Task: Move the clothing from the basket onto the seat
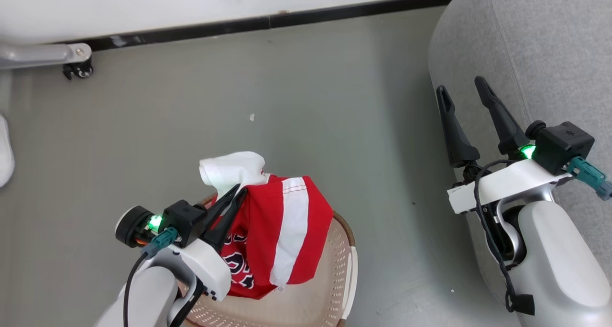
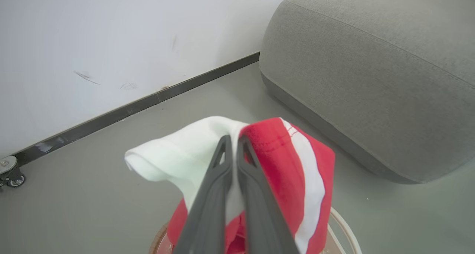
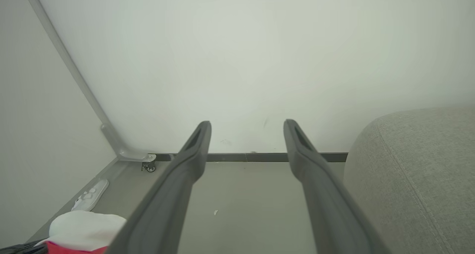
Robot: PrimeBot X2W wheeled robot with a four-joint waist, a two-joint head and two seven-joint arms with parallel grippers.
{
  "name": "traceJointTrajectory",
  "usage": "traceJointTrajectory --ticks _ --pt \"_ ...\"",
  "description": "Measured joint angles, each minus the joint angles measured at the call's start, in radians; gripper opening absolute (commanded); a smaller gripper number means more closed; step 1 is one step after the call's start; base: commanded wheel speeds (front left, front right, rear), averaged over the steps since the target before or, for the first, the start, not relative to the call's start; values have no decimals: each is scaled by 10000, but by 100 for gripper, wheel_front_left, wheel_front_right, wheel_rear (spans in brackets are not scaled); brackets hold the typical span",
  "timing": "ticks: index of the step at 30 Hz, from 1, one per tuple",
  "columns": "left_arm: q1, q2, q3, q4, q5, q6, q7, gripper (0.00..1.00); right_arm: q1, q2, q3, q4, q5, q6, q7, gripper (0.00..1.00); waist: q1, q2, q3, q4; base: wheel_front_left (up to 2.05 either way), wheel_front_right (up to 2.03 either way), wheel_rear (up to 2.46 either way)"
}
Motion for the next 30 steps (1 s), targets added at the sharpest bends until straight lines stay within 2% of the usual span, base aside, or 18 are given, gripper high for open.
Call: traceJointTrajectory --ticks 10,14,22,30 --pt "247 -75 245 -639 -86 -48 0 0 567 -4 -46 209 4 0 0 100 0 0 -736 250 0 0 0" --pt "428 -104 313 -811 -117 -52 0 0 608 -75 477 311 155 0 0 100 0 0 -1055 361 0 0 0" --pt "530 -337 401 -1141 -575 -54 -2 0 1059 -320 782 470 360 0 0 100 0 0 -1641 564 0 0 0" --pt "441 -284 349 -1427 -612 -56 2 0 1442 -579 1563 514 794 0 0 100 -1 0 -2126 731 0 0 0"
